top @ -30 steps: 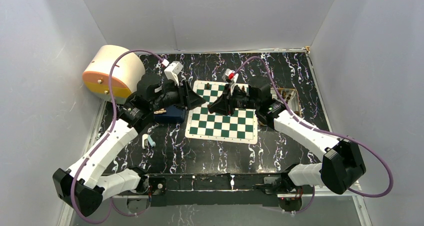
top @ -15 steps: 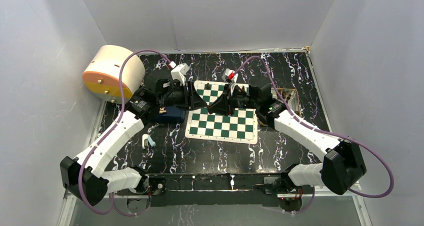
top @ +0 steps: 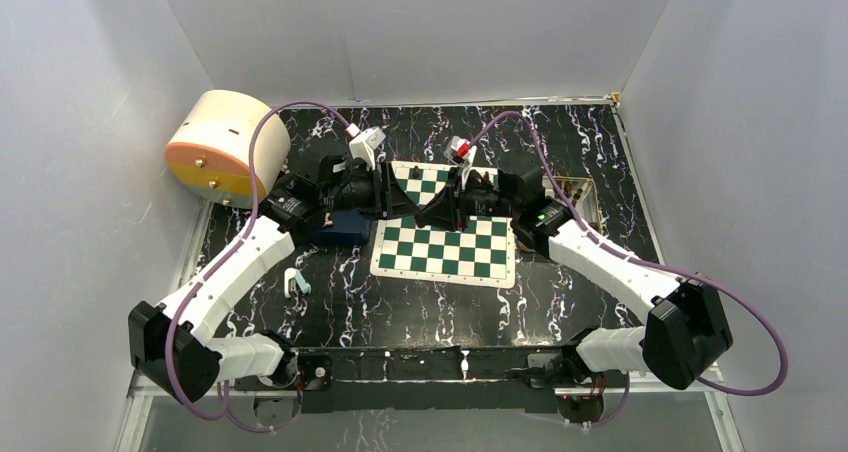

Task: Set up the chess pieces on the board
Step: Pick up the chess piece from the storage box.

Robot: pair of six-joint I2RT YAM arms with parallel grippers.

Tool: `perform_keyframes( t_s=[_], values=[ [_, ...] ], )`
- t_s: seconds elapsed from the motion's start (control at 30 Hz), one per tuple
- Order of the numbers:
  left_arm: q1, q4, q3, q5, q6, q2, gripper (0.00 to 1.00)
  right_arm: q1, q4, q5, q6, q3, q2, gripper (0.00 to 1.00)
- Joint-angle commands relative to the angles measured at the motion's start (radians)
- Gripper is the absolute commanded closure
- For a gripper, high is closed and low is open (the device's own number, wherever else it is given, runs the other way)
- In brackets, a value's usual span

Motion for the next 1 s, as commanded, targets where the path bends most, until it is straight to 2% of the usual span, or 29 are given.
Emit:
perform_keyframes(
  t_s=[0.0, 0.37, 0.57, 0.63, 0.8, 0.97],
  values=[
    [0.003, 0.034, 0.002, 0.028, -0.013, -0.001, 0.64, 0.004, 0.064, 0.001, 0.007, 0.027, -0.006, 0.96],
    [0.002, 0.034, -0.017, 0.044, -0.045, 0.017, 0.74, 0.004, 0.053, 0.018, 0.008, 0.03, 0.011, 0.95],
    [0.002, 0.034, -0.021, 0.058, -0.066, 0.032, 0.89, 0.003, 0.046, 0.043, 0.011, 0.021, 0.019, 0.94],
    [0.002, 0.033, -0.02, 0.057, -0.067, 0.032, 0.94, 0.004, 0.038, 0.055, 0.011, 0.016, 0.023, 0.91],
    [0.002, 0.034, -0.014, 0.029, -0.064, 0.039, 0.97, 0.003, 0.034, 0.07, 0.012, -0.006, 0.024, 0.86],
    [0.002, 0.035, -0.003, -0.012, -0.053, 0.066, 1.0, 0.004, 0.027, 0.088, 0.019, -0.033, 0.011, 0.73]
  ],
)
